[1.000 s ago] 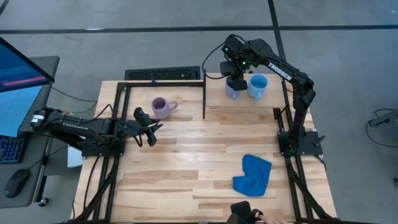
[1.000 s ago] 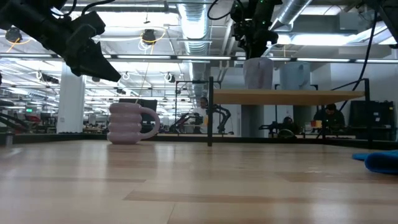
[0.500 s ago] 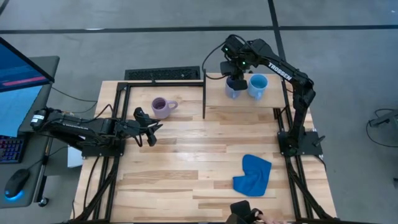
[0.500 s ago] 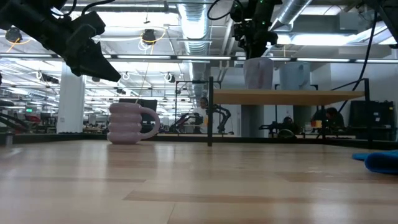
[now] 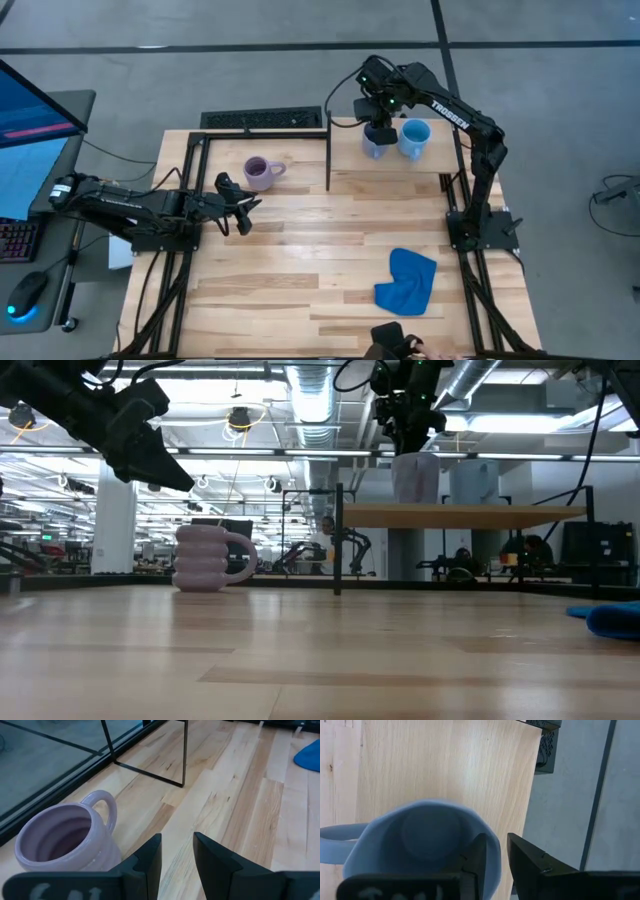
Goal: Stack small to large cups/mugs on shelf
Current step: Put the blue mug on the shelf, then put the purple mug on the shelf
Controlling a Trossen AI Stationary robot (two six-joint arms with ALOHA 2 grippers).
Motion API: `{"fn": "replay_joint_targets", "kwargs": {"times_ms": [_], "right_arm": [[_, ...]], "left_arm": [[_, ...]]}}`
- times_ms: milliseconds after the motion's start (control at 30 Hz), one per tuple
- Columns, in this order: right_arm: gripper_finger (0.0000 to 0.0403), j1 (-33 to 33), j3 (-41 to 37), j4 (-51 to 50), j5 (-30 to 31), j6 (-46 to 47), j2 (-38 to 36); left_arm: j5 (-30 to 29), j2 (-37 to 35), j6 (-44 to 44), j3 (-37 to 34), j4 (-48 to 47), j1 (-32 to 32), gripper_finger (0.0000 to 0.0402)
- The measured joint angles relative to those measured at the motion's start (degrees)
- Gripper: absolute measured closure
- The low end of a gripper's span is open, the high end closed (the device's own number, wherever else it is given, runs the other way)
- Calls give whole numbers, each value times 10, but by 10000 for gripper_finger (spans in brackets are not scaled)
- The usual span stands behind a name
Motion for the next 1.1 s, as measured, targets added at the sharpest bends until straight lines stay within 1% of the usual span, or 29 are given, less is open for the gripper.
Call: {"fn": "replay_joint_targets", "kwargs": {"times_ms": [200, 300, 433, 533, 633, 700, 833, 900, 967, 1033, 1100], "right_arm": [[304, 2, 2, -1, 3, -4, -5], [304, 4, 23, -17, 17, -4, -5], [304, 14, 69, -33, 23, -4, -5], [304, 28, 124, -46, 22, -3, -5], [304, 44, 174, -42, 21, 18, -7], [304, 57, 157, -13, 29, 34, -32], [304, 83, 155, -39, 29, 43, -67], [304, 97, 155, -56, 27, 84, -80], [304, 114, 155, -77, 12, 146, -90], [304, 127, 155, -106, -20, 199, -98], [304, 148, 147, -99, -62, 238, -106]], "left_arm": [[0, 0, 0, 0, 0, 0, 298], [0, 0, 0, 0, 0, 0, 298], [2, 0, 0, 0, 0, 0, 298], [2, 0, 0, 0, 0, 0, 298], [2, 0, 0, 0, -1, 0, 298], [2, 0, 0, 0, -2, 0, 298], [2, 0, 0, 0, -3, 0, 298], [2, 0, 0, 0, -3, 0, 298], [2, 0, 0, 0, -3, 0, 298], [2, 0, 0, 0, -3, 0, 298], [2, 0, 0, 0, -3, 0, 298]]}}
